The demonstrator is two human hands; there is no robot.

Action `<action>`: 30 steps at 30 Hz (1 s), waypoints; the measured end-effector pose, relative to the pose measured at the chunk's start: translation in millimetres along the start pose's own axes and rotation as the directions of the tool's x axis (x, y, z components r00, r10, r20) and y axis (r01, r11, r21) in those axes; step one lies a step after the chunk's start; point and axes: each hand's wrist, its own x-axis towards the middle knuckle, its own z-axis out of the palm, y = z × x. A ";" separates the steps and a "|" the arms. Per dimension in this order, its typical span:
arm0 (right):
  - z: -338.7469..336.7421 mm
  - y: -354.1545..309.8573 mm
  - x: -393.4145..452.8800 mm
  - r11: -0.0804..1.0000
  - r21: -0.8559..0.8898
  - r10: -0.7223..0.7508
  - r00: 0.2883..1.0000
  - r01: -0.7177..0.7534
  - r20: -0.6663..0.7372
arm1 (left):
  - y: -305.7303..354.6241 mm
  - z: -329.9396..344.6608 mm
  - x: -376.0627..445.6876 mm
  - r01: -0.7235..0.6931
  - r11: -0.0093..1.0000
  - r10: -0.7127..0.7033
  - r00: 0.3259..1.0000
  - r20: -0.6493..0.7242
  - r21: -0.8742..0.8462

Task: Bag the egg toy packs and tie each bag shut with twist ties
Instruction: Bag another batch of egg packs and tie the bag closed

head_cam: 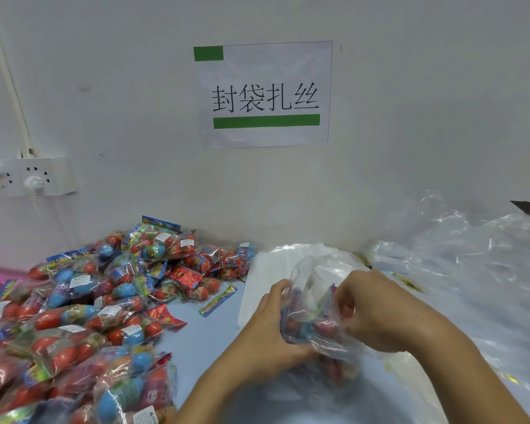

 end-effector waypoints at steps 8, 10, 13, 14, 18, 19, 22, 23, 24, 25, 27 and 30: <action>3.6 -0.8 4.0 0.991 0.134 0.003 0.991 0.015 -0.135 | -2.3 0.5 1.3 0.029 1.000 -0.029 1.000 -0.005 0.011; 5.9 -1.7 4.8 0.987 0.160 -0.019 0.997 0.031 -0.075 | -2.9 1.1 2.3 0.029 0.999 -0.028 0.999 -0.018 0.031; 7.4 -5.1 4.1 0.979 0.198 -0.057 0.996 0.042 0.069 | 0.0 2.2 2.8 0.010 0.998 -0.008 1.000 -0.027 0.056; 6.9 -5.9 3.8 0.977 0.209 -0.073 0.990 0.047 0.118 | 0.7 2.7 2.5 0.004 0.998 -0.002 1.000 -0.023 0.068; 0.1 -1.5 0.8 0.962 0.259 -0.156 0.956 0.089 0.248 | 0.7 2.0 0.7 -0.003 0.999 0.003 1.000 0.002 0.053; -3.4 -0.1 -0.8 0.952 0.292 -0.168 0.953 0.091 0.252 | 0.5 1.9 0.6 -0.003 0.999 0.002 1.000 0.003 0.035; -13.2 3.2 -3.1 0.902 0.424 -0.118 0.991 0.080 0.065 | 0.3 2.7 2.0 0.006 1.000 -0.006 1.000 -0.002 -0.025; -15.9 4.0 -2.8 0.866 0.490 -0.073 0.995 0.095 -0.063 | 0.5 2.5 1.9 0.013 0.999 -0.013 1.000 -0.003 -0.036; -18.2 5.9 -1.3 0.831 0.543 -0.016 0.980 0.125 -0.200 | 0.6 2.0 1.8 0.022 0.999 -0.022 1.000 -0.004 -0.043; -19.9 8.7 0.5 0.801 0.576 0.041 0.945 0.163 -0.324 | 0.4 0.9 1.7 0.030 0.999 -0.030 1.000 -0.008 -0.045; -21.5 16.5 2.7 0.786 0.588 0.128 0.879 0.192 -0.458 | -0.1 -1.7 1.6 0.042 0.997 -0.043 0.999 -0.016 -0.063; -21.7 29.4 1.9 0.856 0.516 0.177 0.951 -0.022 -0.252 | 2.6 -5.8 1.3 0.043 0.995 -0.046 0.998 -0.040 -0.092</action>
